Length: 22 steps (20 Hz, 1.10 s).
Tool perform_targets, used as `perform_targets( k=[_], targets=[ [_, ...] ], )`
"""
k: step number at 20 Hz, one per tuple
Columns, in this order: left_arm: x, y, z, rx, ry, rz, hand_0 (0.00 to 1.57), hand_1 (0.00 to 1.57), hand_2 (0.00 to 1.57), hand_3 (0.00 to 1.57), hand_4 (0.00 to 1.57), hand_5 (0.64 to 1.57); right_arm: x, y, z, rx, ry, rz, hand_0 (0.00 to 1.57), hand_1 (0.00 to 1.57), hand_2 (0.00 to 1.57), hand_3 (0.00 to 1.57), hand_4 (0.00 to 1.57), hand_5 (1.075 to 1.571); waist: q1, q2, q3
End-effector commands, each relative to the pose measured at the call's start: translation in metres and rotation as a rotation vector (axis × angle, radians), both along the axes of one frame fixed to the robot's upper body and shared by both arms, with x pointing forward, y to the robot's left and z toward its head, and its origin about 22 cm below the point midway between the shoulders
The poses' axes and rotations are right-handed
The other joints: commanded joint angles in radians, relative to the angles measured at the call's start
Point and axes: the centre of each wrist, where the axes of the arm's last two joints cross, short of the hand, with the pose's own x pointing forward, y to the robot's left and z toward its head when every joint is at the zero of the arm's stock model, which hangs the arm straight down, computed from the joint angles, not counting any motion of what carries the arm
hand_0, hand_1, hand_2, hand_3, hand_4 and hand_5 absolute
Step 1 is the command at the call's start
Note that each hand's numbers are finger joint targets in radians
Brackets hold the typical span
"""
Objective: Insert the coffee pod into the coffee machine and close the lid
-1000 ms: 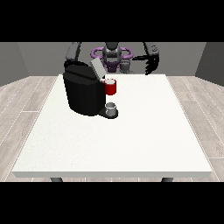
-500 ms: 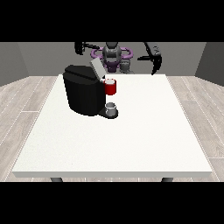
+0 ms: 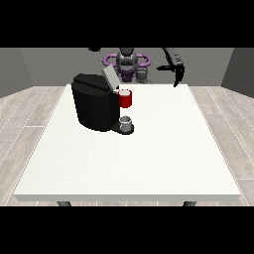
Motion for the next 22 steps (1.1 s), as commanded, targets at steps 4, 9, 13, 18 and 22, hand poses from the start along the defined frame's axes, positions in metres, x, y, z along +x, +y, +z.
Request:
perform_targets(
  k=[4,9,13,18,22],
  targets=[
    [0.020,-0.019,0.022,0.012,-0.150,-0.068,0.00,0.00,0.00,0.00,0.19,1.571,0.020,0.016,0.014,-0.022,-0.094,-0.063,0.00,0.00,0.00,0.00,0.29,1.571,0.089,0.164,0.0005],
    [0.011,-0.018,0.025,-0.018,-0.190,-0.085,0.00,0.00,0.00,0.00,0.21,1.571,0.045,0.009,0.046,-0.080,-0.116,-0.091,0.00,0.00,0.00,0.00,0.21,1.571,0.093,0.189,0.0003],
    [0.007,-0.021,0.030,-0.023,-0.210,-0.105,0.00,0.00,0.00,0.00,0.28,1.571,0.060,0.009,0.041,-0.116,-0.118,-0.141,0.00,0.00,0.00,0.00,0.23,1.571,0.122,0.213,0.0003],
    [0.018,-0.031,0.052,-0.018,-0.256,-0.164,0.00,0.00,0.00,0.00,0.38,1.571,0.081,-0.005,0.029,-0.094,-0.122,-0.237,0.00,0.00,0.00,0.00,0.35,1.571,0.198,0.275,0.0007],
    [0.025,-0.022,0.061,-0.012,-0.287,-0.122,0.00,0.00,0.00,0.00,0.31,1.571,0.099,-0.028,0.039,-0.094,-0.118,-0.249,0.00,0.00,0.00,0.00,0.36,1.571,0.169,0.300,0.0006]
  ],
)
